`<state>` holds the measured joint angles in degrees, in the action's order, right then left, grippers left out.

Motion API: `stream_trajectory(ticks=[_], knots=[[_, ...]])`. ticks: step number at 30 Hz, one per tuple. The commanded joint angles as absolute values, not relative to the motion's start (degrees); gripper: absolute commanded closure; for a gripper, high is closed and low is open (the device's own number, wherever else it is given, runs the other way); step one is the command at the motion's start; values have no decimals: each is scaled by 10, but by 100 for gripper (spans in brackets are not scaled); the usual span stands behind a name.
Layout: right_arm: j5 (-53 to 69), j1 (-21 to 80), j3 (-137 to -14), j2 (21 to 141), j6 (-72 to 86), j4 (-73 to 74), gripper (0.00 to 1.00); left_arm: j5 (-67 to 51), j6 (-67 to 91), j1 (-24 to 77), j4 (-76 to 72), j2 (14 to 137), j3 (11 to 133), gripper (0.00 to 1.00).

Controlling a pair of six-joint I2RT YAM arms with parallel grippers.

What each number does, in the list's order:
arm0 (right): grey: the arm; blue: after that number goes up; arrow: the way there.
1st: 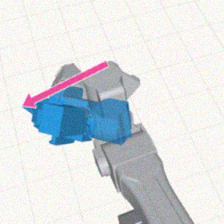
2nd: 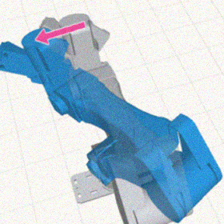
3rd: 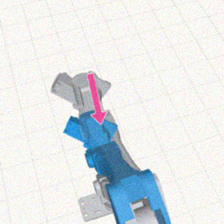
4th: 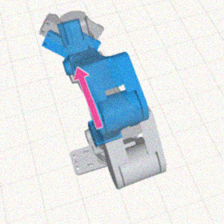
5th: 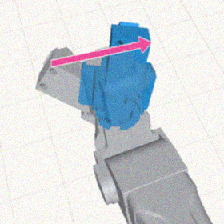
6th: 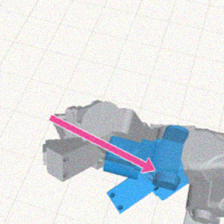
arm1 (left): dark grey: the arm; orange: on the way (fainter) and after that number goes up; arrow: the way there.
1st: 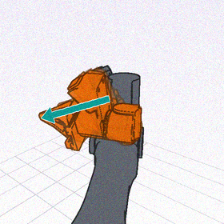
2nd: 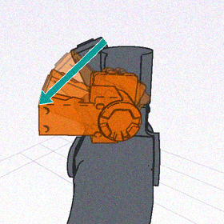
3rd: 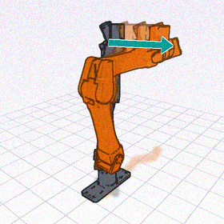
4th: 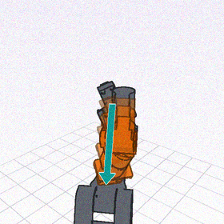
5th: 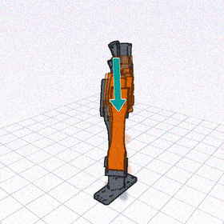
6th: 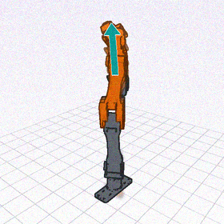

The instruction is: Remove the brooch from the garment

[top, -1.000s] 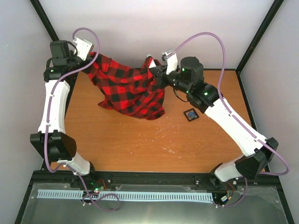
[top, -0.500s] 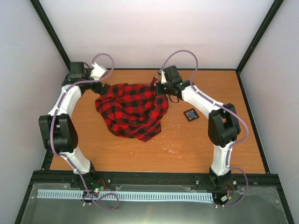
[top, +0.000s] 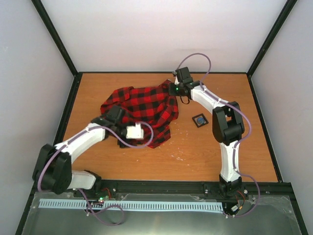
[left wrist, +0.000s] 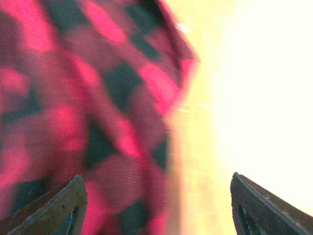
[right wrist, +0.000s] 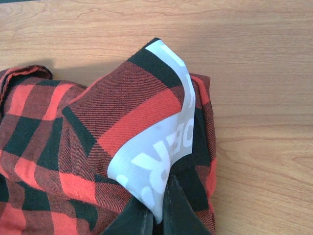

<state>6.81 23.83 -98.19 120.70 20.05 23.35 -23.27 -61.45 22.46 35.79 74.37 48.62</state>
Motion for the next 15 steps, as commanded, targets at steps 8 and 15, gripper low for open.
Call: stream_trajectory(ticks=[8,15], knots=[[60,233,-960,1200,215,210,97,-195,-588,293,320,871,458,32],[77,225,-936,1182,217,190,98,-161,-568,294,264,901,437,47]])
